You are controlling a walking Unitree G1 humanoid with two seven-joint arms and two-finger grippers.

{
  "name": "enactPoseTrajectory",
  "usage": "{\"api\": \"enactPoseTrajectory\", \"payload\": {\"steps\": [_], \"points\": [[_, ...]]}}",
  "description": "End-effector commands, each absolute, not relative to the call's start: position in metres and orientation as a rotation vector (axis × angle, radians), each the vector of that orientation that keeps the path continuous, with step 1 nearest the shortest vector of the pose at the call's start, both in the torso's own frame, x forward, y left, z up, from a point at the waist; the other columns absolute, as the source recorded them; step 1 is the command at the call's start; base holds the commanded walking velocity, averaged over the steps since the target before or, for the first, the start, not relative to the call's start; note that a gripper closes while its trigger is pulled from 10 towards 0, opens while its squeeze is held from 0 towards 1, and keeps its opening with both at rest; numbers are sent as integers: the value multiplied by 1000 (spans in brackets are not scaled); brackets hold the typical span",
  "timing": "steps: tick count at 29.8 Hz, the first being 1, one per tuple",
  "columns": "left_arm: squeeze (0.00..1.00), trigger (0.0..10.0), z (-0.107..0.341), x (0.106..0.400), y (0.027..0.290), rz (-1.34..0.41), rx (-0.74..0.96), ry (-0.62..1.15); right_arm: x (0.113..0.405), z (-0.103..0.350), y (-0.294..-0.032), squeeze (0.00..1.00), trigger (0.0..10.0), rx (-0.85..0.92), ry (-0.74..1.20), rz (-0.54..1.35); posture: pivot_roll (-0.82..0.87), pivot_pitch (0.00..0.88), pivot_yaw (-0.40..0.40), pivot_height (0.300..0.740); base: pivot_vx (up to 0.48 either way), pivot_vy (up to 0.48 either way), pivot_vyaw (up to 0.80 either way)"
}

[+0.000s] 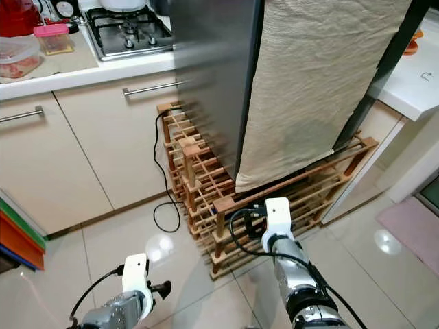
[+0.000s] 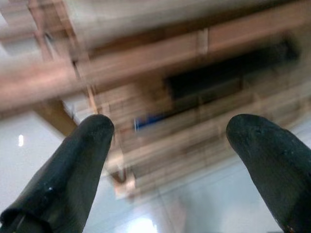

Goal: Restocking fridge

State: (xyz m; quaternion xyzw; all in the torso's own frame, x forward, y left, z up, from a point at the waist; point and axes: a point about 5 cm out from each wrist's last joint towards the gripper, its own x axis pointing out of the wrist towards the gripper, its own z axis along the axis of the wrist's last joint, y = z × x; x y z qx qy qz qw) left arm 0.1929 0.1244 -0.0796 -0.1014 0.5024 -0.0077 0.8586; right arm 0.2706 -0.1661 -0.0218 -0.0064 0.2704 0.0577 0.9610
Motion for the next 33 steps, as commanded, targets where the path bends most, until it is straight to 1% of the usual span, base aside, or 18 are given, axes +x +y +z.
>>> {"api": "enactPoseTrajectory", "payload": {"steps": [1,3,4,5,6,8,9,10,11,13,14,15,17,19,20,28,33], "points": [[0,10000,-15,289,137,-83,73,662,264,-31,-168,0,10000,-5,632,100,-61,0,0,740,0,0,0],[0,10000,-19,285,136,-86,65,693,262,-33,-168,0,10000,-6,655,98,-58,0,0,740,0,0,0],[0,10000,-27,277,135,-92,59,751,256,-39,-169,0,10000,0,702,98,-59,0,0,740,0,0,0],[0,10000,-39,263,131,-128,103,834,244,-50,-169,0,10000,1,798,103,-65,0,0,740,0,0,0],[0,10000,-45,256,130,-144,110,876,239,-54,-170,0,10000,-10,833,106,-69,0,0,740,0,0,0],[0,10000,-48,252,129,-152,113,899,237,-55,-170,0,10000,-19,849,108,-69,0,0,740,0,0,0],[0,10000,-54,244,129,-164,132,953,232,-59,-173,0,10000,-28,885,98,-71,0,0,740,0,0,0],[0,10000,-58,238,128,-157,94,993,224,-64,-175,0,10000,-25,937,89,-74,0,0,740,0,0,0],[0,10000,-58,238,128,-157,94,993,224,-64,-175,0,10000,-25,937,89,-74,0,0,740,0,0,0],[0,10000,-71,217,142,-64,105,1128,209,-73,-177,0,10000,-18,1022,91,-77,0,17,740,0,0,0],[0,10000,-71,217,142,-64,105,1128,209,-73,-177,0,10000,-18,1022,91,-77,0,17,740,0,0,0],[0,10000,-77,205,152,-27,129,1185,201,-77,-178,0,10000,-32,1064,90,-82,0,20,740,0,0,0],[0,10000,-78,202,156,-24,141,1194,199,-79,-178,0,10000,-37,1075,86,-82,0,20,740,0,0,0],[0,10000,-80,198,169,11,143,1186,196,-80,-176,0,10000,-44,1087,103,-84,0,27,740,0,0,0],[0,10000,-79,200,171,19,130,1175,196,-80,-175,0,10000,-42,1086,105,-86,0,28,740,0,0,0],[0,10000,-73,210,175,59,98,1124,195,-81,-177,0,10000,-46,1091,107,-80,0,20,740,0,0,0],[0,10000,-72,213,171,38,97,1104,194,-81,-179,0,10000,-67,1096,110,-75,3,11,740,0,0,0]]}}
